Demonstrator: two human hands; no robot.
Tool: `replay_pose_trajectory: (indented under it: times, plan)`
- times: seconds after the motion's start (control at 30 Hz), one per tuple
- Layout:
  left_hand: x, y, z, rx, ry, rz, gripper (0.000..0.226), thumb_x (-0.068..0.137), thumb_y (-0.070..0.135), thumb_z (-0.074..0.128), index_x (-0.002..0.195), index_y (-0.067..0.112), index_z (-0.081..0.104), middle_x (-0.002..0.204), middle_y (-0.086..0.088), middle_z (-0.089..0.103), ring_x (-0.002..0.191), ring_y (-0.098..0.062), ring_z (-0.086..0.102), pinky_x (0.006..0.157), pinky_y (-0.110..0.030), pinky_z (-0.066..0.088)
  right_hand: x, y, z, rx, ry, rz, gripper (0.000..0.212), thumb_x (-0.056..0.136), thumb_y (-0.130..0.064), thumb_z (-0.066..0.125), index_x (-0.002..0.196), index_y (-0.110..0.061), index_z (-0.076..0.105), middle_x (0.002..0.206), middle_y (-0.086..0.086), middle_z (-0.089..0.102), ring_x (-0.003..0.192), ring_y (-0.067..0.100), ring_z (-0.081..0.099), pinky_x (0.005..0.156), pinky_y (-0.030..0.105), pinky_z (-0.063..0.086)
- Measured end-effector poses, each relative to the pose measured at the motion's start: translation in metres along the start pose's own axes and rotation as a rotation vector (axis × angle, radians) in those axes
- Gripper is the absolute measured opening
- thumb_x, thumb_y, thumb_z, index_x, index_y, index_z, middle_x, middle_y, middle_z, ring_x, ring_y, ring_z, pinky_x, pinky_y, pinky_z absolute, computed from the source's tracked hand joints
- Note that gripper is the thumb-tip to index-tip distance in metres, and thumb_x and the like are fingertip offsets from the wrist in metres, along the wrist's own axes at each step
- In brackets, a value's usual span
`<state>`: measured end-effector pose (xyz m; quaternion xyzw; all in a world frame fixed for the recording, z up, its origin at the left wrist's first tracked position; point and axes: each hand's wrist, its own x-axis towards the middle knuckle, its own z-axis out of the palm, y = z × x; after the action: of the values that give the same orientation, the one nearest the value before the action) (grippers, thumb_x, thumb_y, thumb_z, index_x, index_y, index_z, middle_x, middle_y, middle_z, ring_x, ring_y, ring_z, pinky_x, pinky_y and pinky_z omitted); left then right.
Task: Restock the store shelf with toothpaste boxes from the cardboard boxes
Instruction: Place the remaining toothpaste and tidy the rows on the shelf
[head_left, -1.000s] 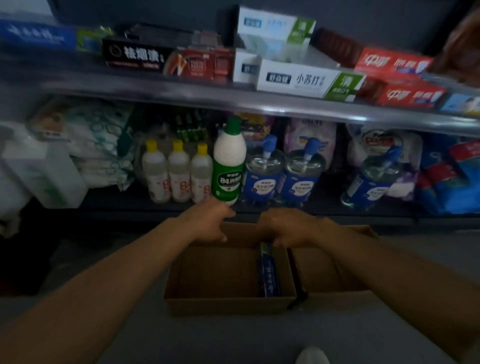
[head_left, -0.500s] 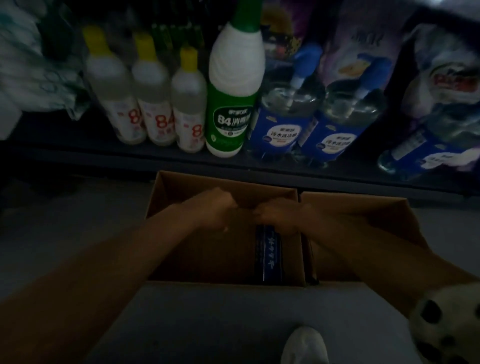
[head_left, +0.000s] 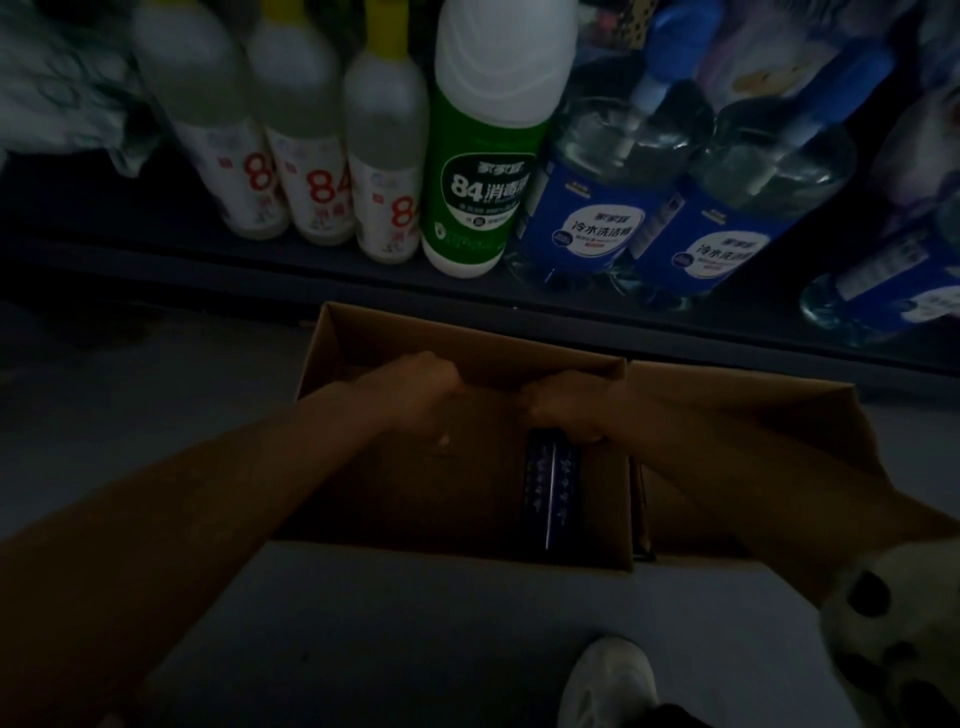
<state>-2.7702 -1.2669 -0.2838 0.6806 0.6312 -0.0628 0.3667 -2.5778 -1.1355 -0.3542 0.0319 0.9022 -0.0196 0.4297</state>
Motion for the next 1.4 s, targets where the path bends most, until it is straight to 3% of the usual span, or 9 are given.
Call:
replay_pose_trajectory:
  times: [0.17,0.3,0.5,0.6,0.83,0.9,1.07,1.2,1.4]
  plan:
    - [-0.016,-0.005,-0.009,0.003,0.006,0.035,0.036,0.078,0.025,0.076,0.113,0.022,0.066,0.116,0.0,0.066,0.107,-0.016,0.061,0.084,-0.025,0.044,-0.02,-0.006,-0.024,0.03,0.086,0.022,0.06,0.079,-0.016,0.072,0.135,-0.015,0.049,0.145,0.006,0.037,0.134,0.024,0.033,0.102,0.033,0.035]
    - [-0.037,-0.005,-0.025,0.083,0.051,0.043,0.05,0.077,0.028,0.076,0.124,0.021,0.062,0.125,0.001,0.062,0.113,-0.016,0.058,0.096,-0.032,0.047,-0.051,-0.019,-0.053,0.12,0.18,0.11,0.05,0.078,-0.026,0.074,0.124,-0.018,0.055,0.126,0.003,0.047,0.12,0.02,0.041,0.083,0.031,0.039]
    - [-0.098,0.006,-0.072,0.141,0.153,0.032,0.035,0.077,0.028,0.076,0.11,0.019,0.068,0.099,0.001,0.069,0.087,-0.012,0.063,0.078,-0.035,0.053,-0.119,-0.039,-0.107,0.216,0.376,0.237,0.039,0.077,-0.031,0.073,0.112,-0.021,0.06,0.111,-0.001,0.05,0.105,0.018,0.048,0.077,0.033,0.042]
    - [-0.137,0.015,-0.1,0.194,0.228,0.004,0.037,0.078,0.029,0.075,0.11,0.014,0.065,0.1,-0.003,0.067,0.088,-0.016,0.06,0.075,-0.035,0.051,-0.157,-0.05,-0.141,0.205,0.475,0.302,0.037,0.077,-0.033,0.073,0.11,-0.02,0.059,0.111,0.001,0.05,0.103,0.018,0.048,0.072,0.031,0.038]
    - [-0.238,0.031,-0.174,0.309,0.413,-0.082,0.046,0.072,0.036,0.079,0.109,0.013,0.066,0.098,-0.006,0.068,0.09,-0.02,0.062,0.078,-0.037,0.052,-0.235,-0.081,-0.235,0.086,0.685,0.423,0.039,0.075,-0.042,0.072,0.107,-0.022,0.061,0.109,-0.001,0.053,0.1,0.018,0.052,0.068,0.028,0.037]
    - [-0.265,0.037,-0.194,0.318,0.445,-0.089,0.047,0.072,0.036,0.08,0.108,0.009,0.066,0.096,-0.009,0.068,0.088,-0.022,0.063,0.077,-0.038,0.05,-0.253,-0.092,-0.264,0.08,0.723,0.441,0.039,0.075,-0.044,0.073,0.105,-0.023,0.061,0.107,-0.003,0.055,0.098,0.018,0.054,0.069,0.031,0.043]
    - [-0.323,0.044,-0.231,0.288,0.542,-0.105,0.053,0.074,0.033,0.079,0.12,0.013,0.064,0.109,-0.003,0.07,0.098,-0.018,0.064,0.083,-0.032,0.051,-0.282,-0.118,-0.336,0.078,0.85,0.45,0.041,0.072,-0.046,0.076,0.104,-0.025,0.062,0.103,-0.004,0.057,0.095,0.018,0.055,0.074,0.033,0.047]
    - [-0.352,0.036,-0.252,0.285,0.638,-0.129,0.041,0.073,0.033,0.08,0.111,0.024,0.068,0.087,0.007,0.067,0.081,-0.012,0.06,0.068,-0.027,0.045,-0.289,-0.136,-0.382,0.06,0.932,0.423,0.04,0.071,-0.045,0.076,0.103,-0.024,0.062,0.101,-0.004,0.057,0.094,0.018,0.056,0.072,0.032,0.046]
    - [-0.388,0.004,-0.288,0.225,0.782,-0.18,0.032,0.077,0.022,0.077,0.108,0.019,0.07,0.076,0.016,0.058,0.074,-0.005,0.054,0.07,-0.024,0.041,-0.277,-0.148,-0.448,0.059,0.992,0.376,0.045,0.07,-0.046,0.077,0.106,-0.023,0.062,0.105,-0.001,0.056,0.097,0.02,0.055,0.079,0.037,0.049]
